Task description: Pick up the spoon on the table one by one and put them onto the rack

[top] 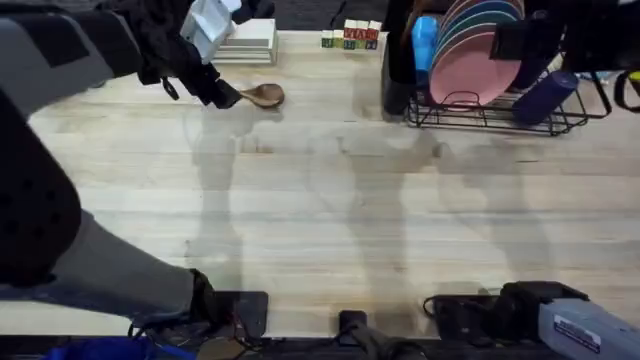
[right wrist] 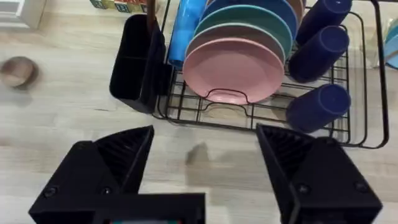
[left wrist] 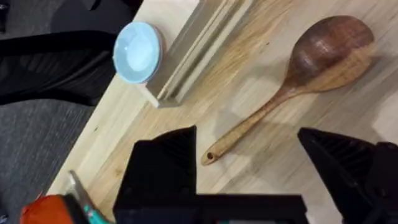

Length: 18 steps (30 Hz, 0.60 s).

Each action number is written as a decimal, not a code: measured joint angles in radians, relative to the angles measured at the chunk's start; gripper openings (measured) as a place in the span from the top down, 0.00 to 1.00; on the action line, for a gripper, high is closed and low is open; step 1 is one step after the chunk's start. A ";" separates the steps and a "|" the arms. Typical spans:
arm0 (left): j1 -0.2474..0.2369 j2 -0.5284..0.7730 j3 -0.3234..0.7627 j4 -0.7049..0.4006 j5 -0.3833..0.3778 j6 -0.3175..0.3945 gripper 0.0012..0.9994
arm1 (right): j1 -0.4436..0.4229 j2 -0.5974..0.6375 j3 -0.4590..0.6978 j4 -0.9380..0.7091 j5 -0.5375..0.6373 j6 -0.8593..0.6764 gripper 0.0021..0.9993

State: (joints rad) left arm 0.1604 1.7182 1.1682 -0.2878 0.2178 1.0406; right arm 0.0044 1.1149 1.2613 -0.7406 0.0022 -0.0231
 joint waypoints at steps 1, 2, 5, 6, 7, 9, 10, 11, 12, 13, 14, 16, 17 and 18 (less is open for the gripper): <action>0.000 0.012 0.002 0.002 0.004 0.003 0.01 | 0.000 0.000 0.000 0.000 0.000 0.000 0.00; 0.000 0.026 0.004 0.004 0.010 0.006 0.01 | 0.000 0.000 0.000 0.000 0.000 0.000 0.00; 0.000 0.123 0.004 0.027 0.033 0.019 0.01 | 0.000 0.000 0.000 0.000 0.000 0.000 0.00; 0.000 0.131 0.004 0.032 0.033 0.019 0.01 | 0.000 0.000 0.000 0.000 0.000 0.000 0.00; 0.000 0.139 0.004 0.035 0.034 0.019 0.01 | 0.000 0.000 0.000 0.000 0.000 0.000 0.00; 0.000 0.152 0.004 0.039 0.034 0.019 0.01 | 0.000 0.000 0.000 0.000 0.000 0.000 0.00; 0.000 0.159 0.004 0.042 0.035 0.019 0.01 | 0.000 0.000 0.000 0.000 0.000 0.000 0.00; 0.000 0.164 0.005 0.045 0.041 0.019 0.01 | 0.000 0.000 0.000 0.000 0.000 0.000 0.00; 0.000 0.167 0.008 0.046 0.046 0.019 0.01 | 0.000 0.000 0.000 0.000 0.000 0.000 0.00; 0.001 0.170 0.010 0.046 0.049 0.019 0.01 | 0.000 0.000 0.000 0.000 0.000 0.000 0.00; 0.002 0.175 0.013 0.045 0.052 0.019 0.01 | 0.000 0.000 0.000 0.000 0.000 0.000 0.00; 0.003 0.200 0.035 0.039 0.074 0.018 0.01 | 0.000 0.000 0.000 0.000 0.000 0.000 0.00; 0.003 0.204 0.042 0.033 0.078 0.018 0.01 | 0.000 0.000 0.000 0.000 0.000 0.000 0.00; 0.005 0.208 0.048 0.024 0.082 0.018 0.01 | 0.000 0.000 0.000 0.000 0.000 0.000 0.00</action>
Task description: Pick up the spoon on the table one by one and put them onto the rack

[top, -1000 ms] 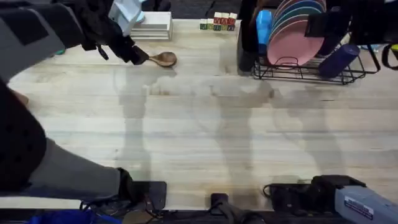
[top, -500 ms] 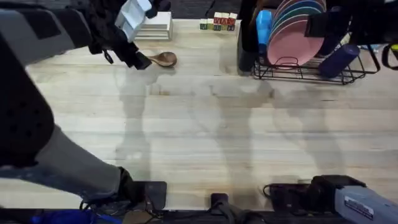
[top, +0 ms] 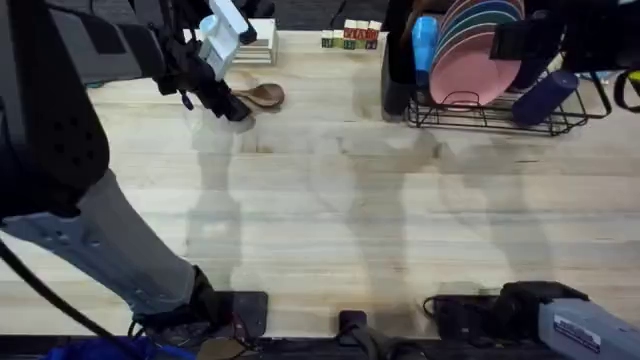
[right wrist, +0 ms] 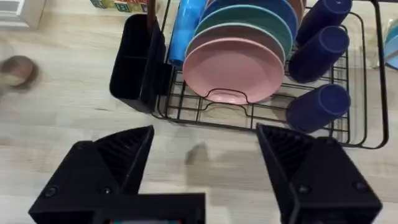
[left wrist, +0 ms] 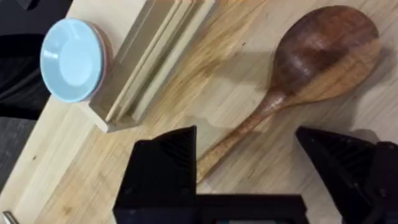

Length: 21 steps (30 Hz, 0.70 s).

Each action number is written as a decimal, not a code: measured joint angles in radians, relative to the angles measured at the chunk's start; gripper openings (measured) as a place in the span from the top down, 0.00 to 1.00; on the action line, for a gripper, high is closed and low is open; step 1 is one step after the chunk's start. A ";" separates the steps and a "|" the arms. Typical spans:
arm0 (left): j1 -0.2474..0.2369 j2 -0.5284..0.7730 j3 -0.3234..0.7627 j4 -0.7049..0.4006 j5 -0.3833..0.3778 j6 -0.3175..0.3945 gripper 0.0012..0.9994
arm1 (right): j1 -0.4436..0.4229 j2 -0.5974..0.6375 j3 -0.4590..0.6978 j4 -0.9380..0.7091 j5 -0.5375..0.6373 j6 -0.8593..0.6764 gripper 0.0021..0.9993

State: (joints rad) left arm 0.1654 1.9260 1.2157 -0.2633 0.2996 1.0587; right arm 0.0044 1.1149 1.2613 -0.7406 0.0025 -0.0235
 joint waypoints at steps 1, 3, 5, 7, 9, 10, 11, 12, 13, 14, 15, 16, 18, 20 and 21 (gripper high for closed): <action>0.001 0.003 0.004 -0.009 0.002 0.000 0.01 | 0.000 0.000 0.000 0.000 0.000 0.000 0.00; 0.003 0.007 0.012 -0.026 0.006 -0.001 0.01 | 0.000 0.000 0.000 0.000 0.000 0.000 0.00; 0.003 0.007 0.016 -0.040 0.007 -0.002 0.01 | 0.000 0.000 0.000 0.000 0.000 0.000 0.00; 0.003 0.008 0.017 -0.043 0.007 -0.003 0.01 | 0.000 0.000 0.000 0.000 0.000 0.000 0.00; 0.004 0.009 0.019 -0.047 0.008 -0.004 0.01 | 0.000 0.000 0.000 0.000 0.000 0.000 0.00; 0.003 0.009 0.020 -0.051 0.008 -0.004 0.01 | 0.000 0.000 0.000 0.000 0.000 0.000 0.00; 0.003 0.010 0.022 -0.056 0.008 -0.004 0.01 | 0.000 0.000 0.000 0.000 0.000 0.000 0.00; 0.003 0.011 0.024 -0.059 0.008 -0.004 0.01 | 0.000 0.000 0.000 0.000 0.000 0.000 0.00; 0.004 0.010 0.024 -0.060 0.008 -0.004 0.01 | 0.000 0.000 0.000 0.000 0.000 0.000 0.00; 0.003 0.010 0.024 -0.061 0.008 -0.004 0.01 | 0.000 0.000 0.000 0.000 0.000 0.000 0.00; 0.004 0.010 0.024 -0.062 0.008 -0.008 0.01 | 0.000 0.000 0.000 0.000 0.000 0.000 0.00; 0.004 0.010 0.024 -0.062 0.008 -0.011 0.01 | 0.000 0.000 0.000 0.000 0.000 0.000 0.00; 0.004 0.011 0.024 -0.062 0.008 -0.015 0.01 | 0.000 0.000 0.000 0.000 0.000 0.000 0.00; 0.004 0.010 0.024 -0.063 0.008 -0.017 0.01 | 0.000 0.000 0.000 0.000 0.000 0.000 0.00; 0.004 0.011 0.024 -0.063 0.008 -0.019 0.01 | 0.000 0.000 0.000 0.000 0.000 0.000 0.00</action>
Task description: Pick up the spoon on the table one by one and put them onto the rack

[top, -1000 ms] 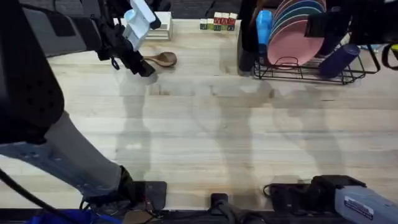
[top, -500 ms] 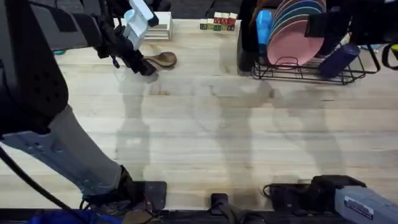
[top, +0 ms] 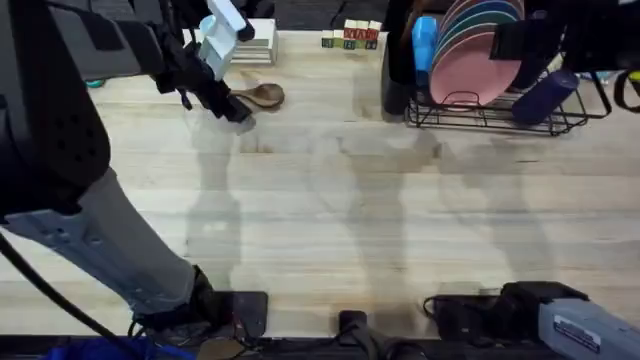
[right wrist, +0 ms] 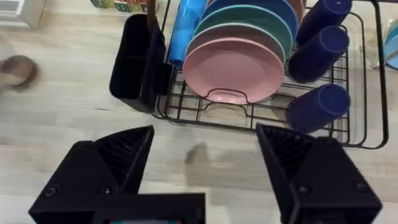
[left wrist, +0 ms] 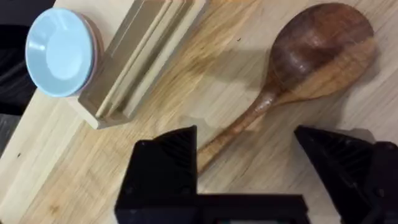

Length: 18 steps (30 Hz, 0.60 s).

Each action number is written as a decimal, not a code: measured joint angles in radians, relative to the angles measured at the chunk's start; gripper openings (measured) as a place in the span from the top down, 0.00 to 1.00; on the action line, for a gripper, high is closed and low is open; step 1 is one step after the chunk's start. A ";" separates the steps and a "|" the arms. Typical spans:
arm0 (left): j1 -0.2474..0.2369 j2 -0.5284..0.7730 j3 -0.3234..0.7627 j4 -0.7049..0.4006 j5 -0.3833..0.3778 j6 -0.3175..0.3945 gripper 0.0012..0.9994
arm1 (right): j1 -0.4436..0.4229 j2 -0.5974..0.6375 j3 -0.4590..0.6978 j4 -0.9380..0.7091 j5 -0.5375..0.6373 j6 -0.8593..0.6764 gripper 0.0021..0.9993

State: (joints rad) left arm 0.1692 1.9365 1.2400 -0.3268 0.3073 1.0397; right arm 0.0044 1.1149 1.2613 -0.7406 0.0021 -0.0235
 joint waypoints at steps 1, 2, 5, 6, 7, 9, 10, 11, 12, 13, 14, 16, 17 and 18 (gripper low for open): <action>0.000 0.000 0.000 -0.002 0.001 -0.001 0.04 | 0.000 0.000 0.000 0.000 0.000 0.000 0.00; 0.000 0.000 0.000 -0.005 0.003 -0.001 0.06 | 0.000 0.000 0.000 0.000 0.000 0.000 0.00; 0.000 0.000 0.000 -0.009 0.004 -0.001 0.08 | 0.000 0.000 0.000 0.000 0.000 0.000 0.00; 0.000 0.000 0.000 -0.011 0.006 -0.001 0.11 | 0.000 0.000 0.000 0.000 0.000 0.000 0.00; 0.000 0.000 0.000 -0.016 0.008 -0.002 0.14 | 0.000 0.000 0.000 0.000 0.000 0.000 0.00; -0.001 0.002 -0.001 -0.028 0.019 -0.003 0.29 | 0.000 0.000 0.000 0.000 0.000 0.000 0.00; -0.002 0.002 -0.002 -0.032 0.021 -0.003 0.33 | 0.000 0.000 0.000 0.000 0.000 0.000 0.00; -0.003 0.002 -0.002 -0.037 0.023 -0.004 0.39 | 0.000 0.000 0.000 0.000 0.000 0.000 0.00; -0.004 0.002 -0.003 -0.044 0.026 -0.003 0.46 | 0.000 0.000 0.000 0.000 0.000 0.000 0.00; -0.005 0.002 -0.004 -0.046 0.029 0.000 0.52 | 0.000 0.000 0.000 0.000 0.000 0.000 0.00; -0.007 0.002 -0.004 -0.050 0.033 0.000 0.58 | 0.000 0.000 0.000 0.000 0.000 0.000 0.00; -0.009 0.002 -0.008 -0.056 0.038 0.000 0.66 | 0.000 0.000 0.000 0.000 0.000 0.000 0.00; -0.009 0.002 -0.008 -0.058 0.040 0.000 0.69 | 0.000 0.000 0.000 0.000 0.000 0.000 0.00; -0.009 0.002 -0.009 -0.059 0.041 0.000 0.71 | 0.000 0.000 0.000 0.000 0.000 0.000 0.00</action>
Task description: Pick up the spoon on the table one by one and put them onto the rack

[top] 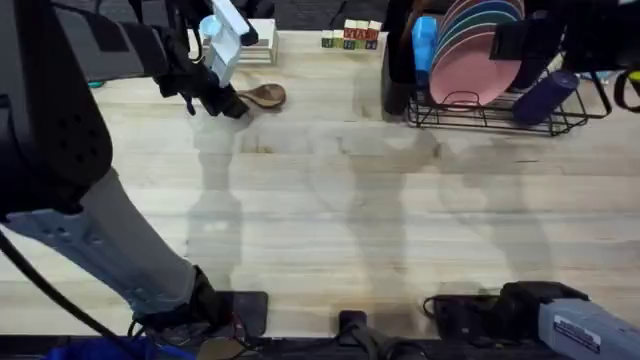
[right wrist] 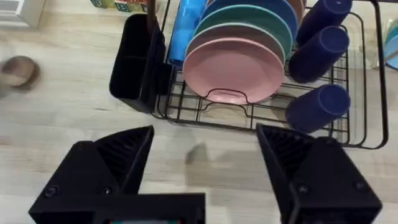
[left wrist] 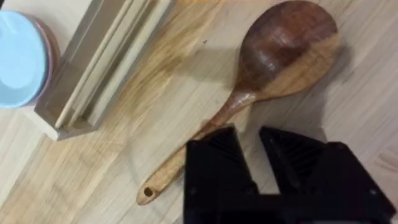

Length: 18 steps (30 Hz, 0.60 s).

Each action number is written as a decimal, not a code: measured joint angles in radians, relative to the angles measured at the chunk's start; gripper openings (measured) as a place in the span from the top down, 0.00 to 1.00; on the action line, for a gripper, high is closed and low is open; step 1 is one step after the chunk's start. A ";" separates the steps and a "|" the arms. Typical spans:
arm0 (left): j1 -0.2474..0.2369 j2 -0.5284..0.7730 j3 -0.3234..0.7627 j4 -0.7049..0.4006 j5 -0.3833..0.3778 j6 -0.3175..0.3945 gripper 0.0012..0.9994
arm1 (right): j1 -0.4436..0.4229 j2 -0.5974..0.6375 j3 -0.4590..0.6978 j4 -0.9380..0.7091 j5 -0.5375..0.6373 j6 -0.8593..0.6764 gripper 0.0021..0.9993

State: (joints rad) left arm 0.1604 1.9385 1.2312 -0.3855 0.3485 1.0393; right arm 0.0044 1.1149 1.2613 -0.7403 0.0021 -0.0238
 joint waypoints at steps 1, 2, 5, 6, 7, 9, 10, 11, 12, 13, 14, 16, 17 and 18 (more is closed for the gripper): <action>0.000 0.000 0.000 -0.001 0.001 0.001 0.73 | 0.000 0.000 0.000 0.000 0.000 0.000 0.00; 0.000 0.000 -0.001 -0.002 0.002 0.001 0.76 | 0.000 0.000 0.000 0.000 0.000 0.000 0.00; -0.001 0.000 -0.002 -0.005 0.004 0.001 0.81 | 0.000 0.000 0.000 0.000 0.000 0.000 0.00; -0.001 0.000 -0.003 -0.005 0.006 0.001 0.84 | 0.000 0.000 0.000 0.000 0.000 0.000 0.00; -0.001 0.000 -0.003 -0.008 0.008 0.001 0.87 | 0.000 0.000 0.000 0.000 0.000 0.000 0.00; -0.002 0.000 -0.004 -0.009 0.007 0.001 0.94 | 0.000 0.000 0.000 0.000 0.000 0.000 0.00; -0.003 0.001 -0.004 -0.008 0.007 0.001 0.95 | 0.000 0.000 0.000 0.000 0.000 0.000 0.00; -0.003 0.002 -0.004 -0.008 0.007 0.001 0.96 | 0.000 0.000 0.000 0.000 0.000 0.000 0.00; -0.003 0.002 -0.004 -0.008 0.007 0.001 0.96 | 0.000 0.000 0.000 0.000 0.000 0.000 0.00; -0.003 0.002 -0.004 -0.008 0.007 0.001 0.96 | 0.000 0.000 0.000 0.000 0.000 0.000 0.00; -0.003 0.002 -0.004 -0.008 0.007 0.001 0.96 | 0.000 0.000 0.000 0.000 0.000 0.000 0.00; -0.003 0.002 -0.004 -0.008 0.007 0.001 0.96 | 0.000 0.000 0.000 0.000 0.000 0.000 0.00; -0.003 0.002 -0.004 -0.008 0.007 0.001 0.96 | 0.000 0.000 0.000 0.000 0.000 0.000 0.00; -0.003 0.002 -0.004 -0.008 0.007 0.001 0.95 | 0.000 0.000 0.000 0.000 0.000 0.000 0.00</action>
State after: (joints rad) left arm 0.1577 1.9401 1.2274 -0.3934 0.3553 1.0405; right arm 0.0044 1.1149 1.2613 -0.7403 0.0022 -0.0242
